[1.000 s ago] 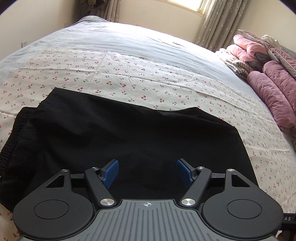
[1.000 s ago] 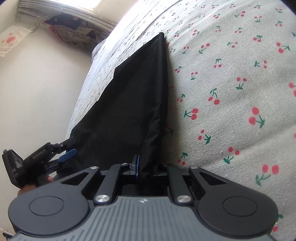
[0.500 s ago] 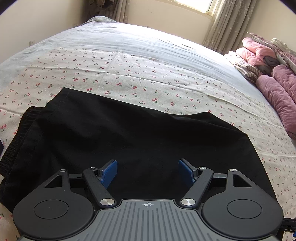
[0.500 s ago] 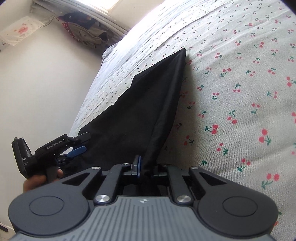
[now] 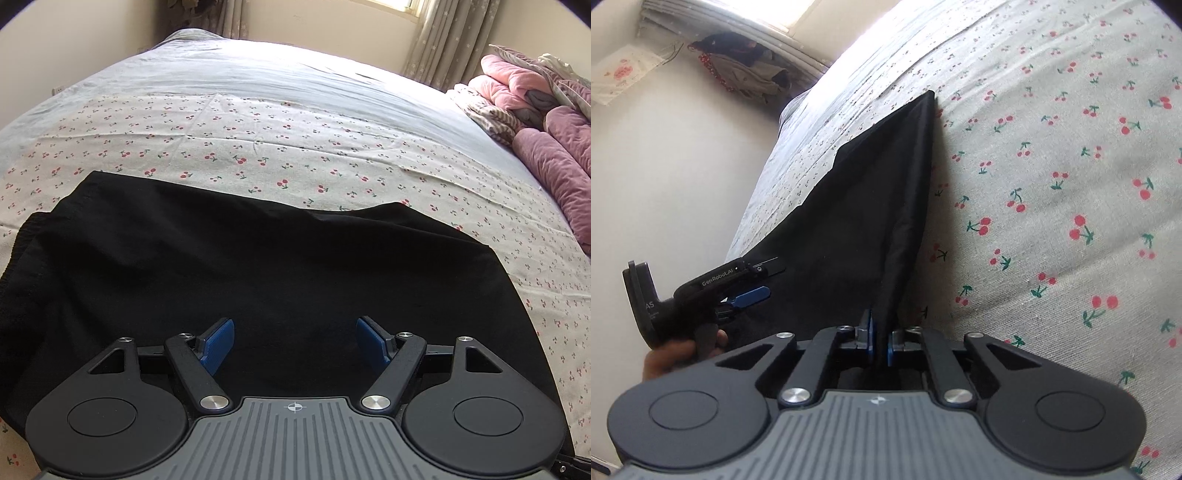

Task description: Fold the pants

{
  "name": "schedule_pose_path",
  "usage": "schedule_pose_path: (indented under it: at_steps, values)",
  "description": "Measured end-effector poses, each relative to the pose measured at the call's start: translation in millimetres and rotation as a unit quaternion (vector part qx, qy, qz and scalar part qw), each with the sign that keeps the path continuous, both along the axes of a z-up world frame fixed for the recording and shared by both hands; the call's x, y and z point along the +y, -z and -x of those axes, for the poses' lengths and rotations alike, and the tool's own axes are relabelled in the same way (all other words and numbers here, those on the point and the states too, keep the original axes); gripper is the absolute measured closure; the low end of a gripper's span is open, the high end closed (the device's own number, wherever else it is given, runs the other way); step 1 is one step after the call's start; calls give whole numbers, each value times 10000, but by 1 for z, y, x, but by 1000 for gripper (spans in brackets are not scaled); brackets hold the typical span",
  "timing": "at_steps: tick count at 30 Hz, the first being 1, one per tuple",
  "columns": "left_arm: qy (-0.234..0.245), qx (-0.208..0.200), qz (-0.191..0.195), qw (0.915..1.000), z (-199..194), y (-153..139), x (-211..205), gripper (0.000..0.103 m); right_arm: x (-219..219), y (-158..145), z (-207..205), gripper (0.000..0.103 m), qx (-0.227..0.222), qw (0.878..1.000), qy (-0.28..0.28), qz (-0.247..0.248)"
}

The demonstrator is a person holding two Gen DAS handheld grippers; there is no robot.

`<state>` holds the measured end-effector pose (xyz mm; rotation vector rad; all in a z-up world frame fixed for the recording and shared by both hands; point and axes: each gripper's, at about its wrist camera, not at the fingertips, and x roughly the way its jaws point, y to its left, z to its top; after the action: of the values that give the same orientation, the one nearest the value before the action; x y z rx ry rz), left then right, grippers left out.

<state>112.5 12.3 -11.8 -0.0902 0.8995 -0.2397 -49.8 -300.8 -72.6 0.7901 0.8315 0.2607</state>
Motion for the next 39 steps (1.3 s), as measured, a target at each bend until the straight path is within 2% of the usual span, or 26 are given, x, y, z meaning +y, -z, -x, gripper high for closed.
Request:
schedule_pose_path:
  at_steps: [4,6,8,10,12,14,15,16,17,18,19,22,23,24,25,26,28,30,31,33,35,39]
  values:
    - [223,122,235,9994,3,-15,-36,28,23,-23,6,103,-502,9971,-157,558]
    - [543,-47,239,9982,9,-27,-59,23,29,-30,10,103,-634,9935,-262,904]
    - [1071,-452,11,9932,21,-37,-85,13,38,-33,10,103,-729,9897,-323,1192]
    - [1577,-807,-299,9837,34,-39,-111,9,39,-33,14,103,-808,9874,-361,1312]
    - [1904,-670,-513,9781,34,-33,-132,9,37,-35,16,103,-826,9882,-357,1243]
    - [1898,-401,-751,9781,26,-29,-156,10,35,-36,16,103,-821,9886,-345,1216]
    - [1950,-376,-1027,9747,23,-30,-172,10,34,-36,15,103,-801,9890,-347,1192]
    - [2065,-423,-1308,9688,22,-31,-187,10,34,-36,14,103,-790,9893,-355,1172]
    - [2225,-510,-1705,9586,22,-32,-206,10,37,-38,11,103,-804,9890,-365,1191]
    - [2375,-632,-2200,9440,22,-29,-230,10,37,-38,11,103,-804,9890,-365,1191]
    - [2460,-618,-2539,9334,19,-24,-247,11,37,-39,10,103,-803,9889,-372,1195]
    - [2690,-401,-3363,9017,17,2,-283,12,35,-41,8,103,-792,9901,-375,1094]
    - [2737,-441,-3726,8856,17,12,-291,14,31,-43,9,103,-789,9910,-372,1019]
    - [2713,-522,-4069,8707,17,21,-295,19,31,-43,9,103,-789,9910,-372,1019]
    - [2670,-534,-4258,8628,15,25,-296,42,28,-44,9,103,-775,9914,-372,986]
    - [2602,-442,-4253,8657,11,26,-293,74,26,-44,10,103,-762,9917,-379,962]
    - [2460,-163,-3931,8858,3,22,-283,101,22,-42,11,103,-708,9930,-375,872]
    - [2209,-131,-3613,9058,-2,12,-274,101,14,-38,8,103,-538,9960,-318,631]
    - [2031,-113,-3319,9211,-4,3,-269,101,11,-38,7,103,-478,9969,-311,540]
    - [1754,-146,-2773,9445,-7,-13,-262,101,7,-42,7,103,-428,9973,-326,508]
    - [1563,-213,-2392,9581,-6,-28,-259,101,0,-51,10,103,-537,9972,-311,421]
    - [1333,-356,-1733,9752,-1,-57,-277,101,-32,-63,19,103,-670,9975,-78,224]
